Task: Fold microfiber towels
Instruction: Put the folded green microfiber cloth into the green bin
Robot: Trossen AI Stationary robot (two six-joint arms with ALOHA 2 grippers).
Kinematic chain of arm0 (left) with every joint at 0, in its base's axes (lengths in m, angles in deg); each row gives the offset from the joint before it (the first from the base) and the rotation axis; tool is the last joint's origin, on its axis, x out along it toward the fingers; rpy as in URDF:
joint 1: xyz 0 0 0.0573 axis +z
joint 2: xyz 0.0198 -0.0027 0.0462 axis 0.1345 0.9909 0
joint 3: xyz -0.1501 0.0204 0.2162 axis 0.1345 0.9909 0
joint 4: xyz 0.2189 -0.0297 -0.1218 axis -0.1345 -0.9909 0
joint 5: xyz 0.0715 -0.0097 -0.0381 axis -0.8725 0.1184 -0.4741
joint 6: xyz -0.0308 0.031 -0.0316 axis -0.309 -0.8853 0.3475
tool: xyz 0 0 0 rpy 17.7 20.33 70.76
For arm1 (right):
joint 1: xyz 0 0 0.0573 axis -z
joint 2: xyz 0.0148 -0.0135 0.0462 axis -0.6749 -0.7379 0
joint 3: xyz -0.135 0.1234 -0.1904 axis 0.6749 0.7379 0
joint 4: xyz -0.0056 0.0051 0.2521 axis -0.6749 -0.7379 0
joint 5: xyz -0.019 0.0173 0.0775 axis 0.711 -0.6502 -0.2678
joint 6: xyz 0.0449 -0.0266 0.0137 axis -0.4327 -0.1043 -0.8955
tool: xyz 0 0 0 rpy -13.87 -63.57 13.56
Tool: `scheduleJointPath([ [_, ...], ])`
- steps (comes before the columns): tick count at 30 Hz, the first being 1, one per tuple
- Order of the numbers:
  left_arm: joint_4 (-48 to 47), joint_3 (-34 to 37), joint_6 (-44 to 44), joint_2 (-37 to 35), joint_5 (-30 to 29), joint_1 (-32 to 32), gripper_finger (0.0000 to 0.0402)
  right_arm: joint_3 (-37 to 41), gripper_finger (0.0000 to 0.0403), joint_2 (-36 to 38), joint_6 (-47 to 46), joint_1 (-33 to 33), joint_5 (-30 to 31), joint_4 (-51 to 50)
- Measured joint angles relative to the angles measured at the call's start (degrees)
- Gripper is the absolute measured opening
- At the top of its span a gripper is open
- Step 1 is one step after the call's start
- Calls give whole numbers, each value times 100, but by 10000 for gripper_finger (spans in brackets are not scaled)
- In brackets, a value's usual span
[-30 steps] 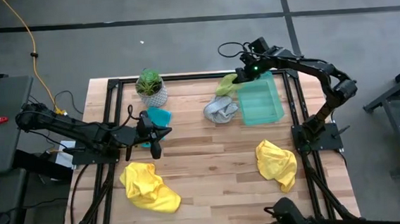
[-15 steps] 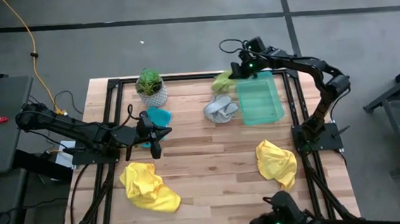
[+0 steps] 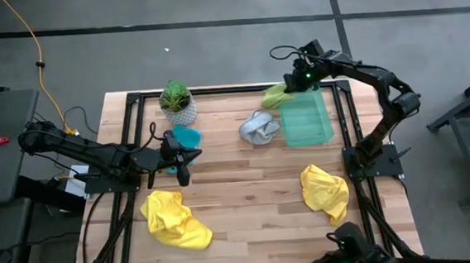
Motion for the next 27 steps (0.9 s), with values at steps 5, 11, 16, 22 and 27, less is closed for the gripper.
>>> scheduleJointPath([
  [5, 0, 0, 2, 0, -98, 0, 0, 0, 0, 262, 478, 185, 503, -452],
  [11, 2, 0, 21, 0, -94, 0, 0, 0, 0, 397, 852, 278, 1336, -918],
  [16, 2, 0, 21, 0, -89, 0, 0, 0, 0, 378, 1020, 245, 1870, -1143],
  [22, 2, 0, 19, 0, -76, 0, 0, 0, 0, 374, 991, 214, 2527, -1443],
  [27, 2, 0, 17, 0, -76, 0, 0, 0, 0, 373, 977, 210, 3051, -1771],
])
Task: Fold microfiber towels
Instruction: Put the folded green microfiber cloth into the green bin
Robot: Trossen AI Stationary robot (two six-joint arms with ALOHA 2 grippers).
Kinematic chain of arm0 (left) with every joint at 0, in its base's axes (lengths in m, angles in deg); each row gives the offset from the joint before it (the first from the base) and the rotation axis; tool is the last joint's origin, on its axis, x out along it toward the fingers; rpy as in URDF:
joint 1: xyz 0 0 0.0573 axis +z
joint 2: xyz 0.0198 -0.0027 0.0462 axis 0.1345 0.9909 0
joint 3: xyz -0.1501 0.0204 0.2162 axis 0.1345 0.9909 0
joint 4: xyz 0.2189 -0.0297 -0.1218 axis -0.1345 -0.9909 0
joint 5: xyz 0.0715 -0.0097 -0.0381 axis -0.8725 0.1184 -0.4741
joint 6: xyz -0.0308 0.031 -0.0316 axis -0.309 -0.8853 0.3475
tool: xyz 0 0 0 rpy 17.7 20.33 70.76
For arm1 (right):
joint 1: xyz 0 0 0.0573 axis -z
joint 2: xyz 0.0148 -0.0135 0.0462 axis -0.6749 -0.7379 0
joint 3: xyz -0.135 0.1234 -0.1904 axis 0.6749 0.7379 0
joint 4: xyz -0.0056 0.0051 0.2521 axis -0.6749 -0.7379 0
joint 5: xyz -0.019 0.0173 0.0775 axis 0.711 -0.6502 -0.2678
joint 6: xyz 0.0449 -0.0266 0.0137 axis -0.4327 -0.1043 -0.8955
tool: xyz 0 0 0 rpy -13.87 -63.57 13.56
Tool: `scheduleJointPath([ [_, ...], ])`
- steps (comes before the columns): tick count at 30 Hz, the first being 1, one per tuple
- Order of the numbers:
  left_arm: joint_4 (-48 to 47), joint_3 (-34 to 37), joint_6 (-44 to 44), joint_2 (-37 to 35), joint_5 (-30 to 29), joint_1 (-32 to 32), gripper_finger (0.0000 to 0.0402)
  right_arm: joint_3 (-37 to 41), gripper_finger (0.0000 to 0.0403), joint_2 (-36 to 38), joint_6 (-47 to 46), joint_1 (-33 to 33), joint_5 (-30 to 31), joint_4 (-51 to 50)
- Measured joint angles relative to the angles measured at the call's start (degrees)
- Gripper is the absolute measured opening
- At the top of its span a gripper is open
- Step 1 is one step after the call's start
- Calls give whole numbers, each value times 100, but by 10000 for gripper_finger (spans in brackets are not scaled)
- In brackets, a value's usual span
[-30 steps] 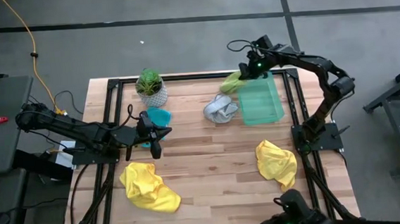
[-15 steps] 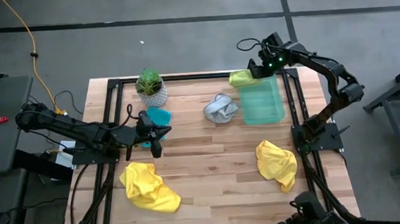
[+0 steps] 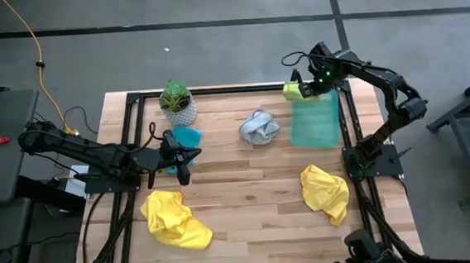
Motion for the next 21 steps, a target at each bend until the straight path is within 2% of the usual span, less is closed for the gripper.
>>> scheduleJointPath([
  [6, 0, 0, 0, 0, 0, 0, 0, 0, 0, -3, 15, 0, 490, -294],
  [15, 0, 0, -13, 0, 0, 0, 0, 0, 0, -4, -13, -6, 516, -328],
  [21, -2, 0, -15, 0, 0, 0, 0, 0, 0, -4, -442, -207, 883, -397],
])
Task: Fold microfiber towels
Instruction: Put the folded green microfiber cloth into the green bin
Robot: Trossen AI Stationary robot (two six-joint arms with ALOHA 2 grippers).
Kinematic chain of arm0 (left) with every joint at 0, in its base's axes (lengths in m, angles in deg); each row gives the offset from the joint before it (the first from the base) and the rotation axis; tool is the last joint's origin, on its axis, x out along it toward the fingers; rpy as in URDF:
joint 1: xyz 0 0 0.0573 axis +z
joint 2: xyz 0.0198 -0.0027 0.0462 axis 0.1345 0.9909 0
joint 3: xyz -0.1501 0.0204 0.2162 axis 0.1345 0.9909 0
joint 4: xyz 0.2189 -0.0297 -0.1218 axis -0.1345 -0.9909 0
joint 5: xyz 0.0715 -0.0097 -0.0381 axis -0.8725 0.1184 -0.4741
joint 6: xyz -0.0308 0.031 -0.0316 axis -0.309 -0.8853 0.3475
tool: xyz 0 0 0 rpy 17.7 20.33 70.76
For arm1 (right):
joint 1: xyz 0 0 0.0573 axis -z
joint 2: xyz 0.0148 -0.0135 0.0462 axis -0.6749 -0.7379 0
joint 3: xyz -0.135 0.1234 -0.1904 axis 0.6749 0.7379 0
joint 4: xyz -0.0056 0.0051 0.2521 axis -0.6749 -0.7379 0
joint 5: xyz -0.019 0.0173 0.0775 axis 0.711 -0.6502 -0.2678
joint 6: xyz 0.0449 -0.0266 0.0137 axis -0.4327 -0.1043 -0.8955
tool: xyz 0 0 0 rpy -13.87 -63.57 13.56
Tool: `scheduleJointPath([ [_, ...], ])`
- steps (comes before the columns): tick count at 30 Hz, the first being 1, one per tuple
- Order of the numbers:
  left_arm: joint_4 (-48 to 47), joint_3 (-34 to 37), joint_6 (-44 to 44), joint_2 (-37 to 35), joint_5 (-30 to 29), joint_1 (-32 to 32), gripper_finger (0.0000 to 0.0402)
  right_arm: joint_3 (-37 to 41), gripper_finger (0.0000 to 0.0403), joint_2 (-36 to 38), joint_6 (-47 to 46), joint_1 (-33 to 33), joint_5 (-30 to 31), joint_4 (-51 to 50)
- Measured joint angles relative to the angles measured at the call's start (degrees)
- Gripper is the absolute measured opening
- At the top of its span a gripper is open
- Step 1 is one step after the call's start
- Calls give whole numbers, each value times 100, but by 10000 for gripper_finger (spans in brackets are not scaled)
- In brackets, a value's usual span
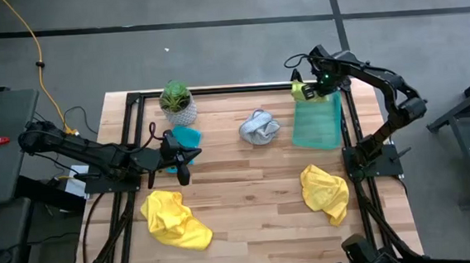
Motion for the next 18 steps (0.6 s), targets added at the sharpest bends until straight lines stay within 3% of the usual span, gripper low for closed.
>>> scheduleJointPath([
  [18, -260, -2, -2, 0, 2, -1, 0, 379, 0, -22, -977, -272, 538, 11],
])
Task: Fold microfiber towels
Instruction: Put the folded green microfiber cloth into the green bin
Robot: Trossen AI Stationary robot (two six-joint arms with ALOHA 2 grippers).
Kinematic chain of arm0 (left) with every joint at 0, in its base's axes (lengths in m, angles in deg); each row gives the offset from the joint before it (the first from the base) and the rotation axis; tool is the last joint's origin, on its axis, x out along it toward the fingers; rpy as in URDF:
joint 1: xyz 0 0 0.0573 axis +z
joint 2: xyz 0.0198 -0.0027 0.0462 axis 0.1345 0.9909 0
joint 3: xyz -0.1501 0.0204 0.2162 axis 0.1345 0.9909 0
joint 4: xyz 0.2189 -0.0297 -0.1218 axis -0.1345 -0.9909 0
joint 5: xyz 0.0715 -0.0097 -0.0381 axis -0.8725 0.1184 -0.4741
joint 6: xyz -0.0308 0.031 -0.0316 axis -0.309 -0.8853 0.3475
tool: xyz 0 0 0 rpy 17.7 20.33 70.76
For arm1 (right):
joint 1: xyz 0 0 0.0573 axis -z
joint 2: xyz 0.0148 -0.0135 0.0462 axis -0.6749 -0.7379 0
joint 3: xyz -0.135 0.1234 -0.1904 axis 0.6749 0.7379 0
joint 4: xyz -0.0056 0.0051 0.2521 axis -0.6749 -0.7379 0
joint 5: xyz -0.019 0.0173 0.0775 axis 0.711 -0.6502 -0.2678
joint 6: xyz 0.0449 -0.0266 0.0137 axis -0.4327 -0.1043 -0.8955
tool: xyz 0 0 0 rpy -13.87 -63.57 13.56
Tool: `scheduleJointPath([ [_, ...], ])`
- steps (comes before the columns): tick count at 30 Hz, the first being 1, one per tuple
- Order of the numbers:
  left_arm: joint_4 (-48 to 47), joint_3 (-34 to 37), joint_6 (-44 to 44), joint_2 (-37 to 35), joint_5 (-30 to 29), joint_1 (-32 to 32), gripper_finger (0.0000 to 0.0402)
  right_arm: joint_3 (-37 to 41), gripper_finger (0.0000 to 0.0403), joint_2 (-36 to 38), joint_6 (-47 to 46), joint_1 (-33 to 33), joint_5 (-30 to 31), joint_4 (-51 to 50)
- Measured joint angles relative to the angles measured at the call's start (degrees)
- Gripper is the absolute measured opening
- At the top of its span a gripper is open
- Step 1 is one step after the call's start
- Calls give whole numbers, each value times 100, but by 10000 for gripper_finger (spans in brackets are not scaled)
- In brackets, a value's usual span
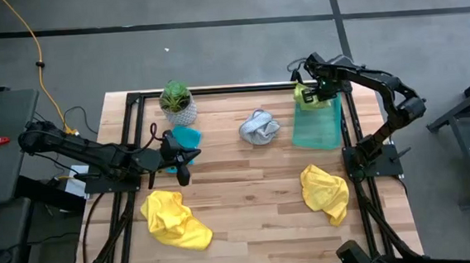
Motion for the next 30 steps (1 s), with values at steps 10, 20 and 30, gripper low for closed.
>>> scheduleJointPath([
  [10, -3, 0, -2, 0, 0, 1, 0, 236, 0, -40, -375, -232, 662, 204],
  [20, -4, 0, -2, 0, 0, 1, 0, 238, 0, -296, -992, -423, 1216, -24],
  [30, -4, 0, -4, 0, 0, 1, 0, 238, 1, -354, -1555, -406, 1207, 81],
])
